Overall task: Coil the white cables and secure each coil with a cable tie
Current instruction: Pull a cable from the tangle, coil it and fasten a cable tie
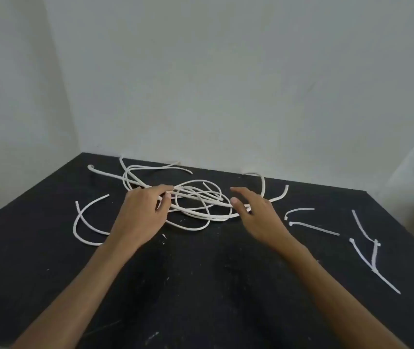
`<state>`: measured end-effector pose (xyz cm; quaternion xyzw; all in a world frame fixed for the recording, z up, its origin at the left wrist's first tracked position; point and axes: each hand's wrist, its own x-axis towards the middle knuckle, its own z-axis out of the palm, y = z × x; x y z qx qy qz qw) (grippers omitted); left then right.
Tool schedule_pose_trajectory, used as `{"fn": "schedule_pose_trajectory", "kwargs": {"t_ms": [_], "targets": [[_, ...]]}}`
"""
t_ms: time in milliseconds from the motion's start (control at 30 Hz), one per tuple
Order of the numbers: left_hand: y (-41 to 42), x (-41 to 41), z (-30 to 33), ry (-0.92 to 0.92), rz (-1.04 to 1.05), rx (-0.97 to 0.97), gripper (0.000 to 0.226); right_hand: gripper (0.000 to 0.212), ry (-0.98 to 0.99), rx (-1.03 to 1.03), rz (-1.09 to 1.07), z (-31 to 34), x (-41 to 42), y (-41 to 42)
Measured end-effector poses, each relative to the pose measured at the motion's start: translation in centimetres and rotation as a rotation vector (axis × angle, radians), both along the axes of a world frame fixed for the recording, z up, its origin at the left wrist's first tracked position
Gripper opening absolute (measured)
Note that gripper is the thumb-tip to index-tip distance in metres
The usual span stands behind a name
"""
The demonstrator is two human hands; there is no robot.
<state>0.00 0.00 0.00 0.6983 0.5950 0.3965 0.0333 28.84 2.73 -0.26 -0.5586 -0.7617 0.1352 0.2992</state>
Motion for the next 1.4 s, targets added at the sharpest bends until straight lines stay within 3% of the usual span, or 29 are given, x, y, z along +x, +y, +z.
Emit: {"fn": "schedule_pose_trajectory", "kwargs": {"t_ms": [133,333,433,533,700,900,1000,1100,1200,1300,1400], "targets": [[3.5,0.4,-1.4,0.017,-0.004,-0.078,0.034,0.042,0.016,-0.082,0.012,-2.1,-1.6,3.9],[8.4,0.9,-3.5,0.076,-0.019,-0.035,0.035,0.04,-0.037,-0.158,0.035,-4.3,-2.6,9.0],[10.0,1.4,-3.6,0.148,0.022,-0.029,0.036,0.019,0.024,-0.109,0.035,-4.5,-2.4,11.3],[11.0,2.1,-3.7,0.176,0.047,-0.004,0.035,0.02,0.146,-0.102,0.058,-3.7,-1.9,12.3],[12.3,5.1,-1.6,0.036,-0.031,-0.064,0.041,0.024,0.334,-0.062,0.098,0.8,-1.1,12.2],[14.2,6.7,3.5,-0.471,-0.182,-0.377,0.05,0.029,0.631,0.011,-0.035,7.4,1.7,12.7],[13.8,6.3,4.1,-0.429,-0.241,-0.441,0.039,0.032,0.777,0.007,-0.109,9.3,3.5,12.1],[12.9,7.3,3.8,-0.264,-0.289,-0.537,0.035,0.032,0.798,0.003,-0.101,10.5,4.5,11.2],[11.8,9.7,3.3,-0.228,-0.363,-0.653,0.039,0.031,0.822,-0.015,-0.077,11.1,4.5,10.5],[12.0,10.7,3.0,-0.152,-0.294,-0.62,0.025,0.03,0.797,-0.002,-0.135,10.9,4.8,10.4],[12.4,9.4,4.1,-0.303,-0.221,-0.555,0.02,0.028,0.644,0.016,-0.255,10.0,5.7,10.7]]}}
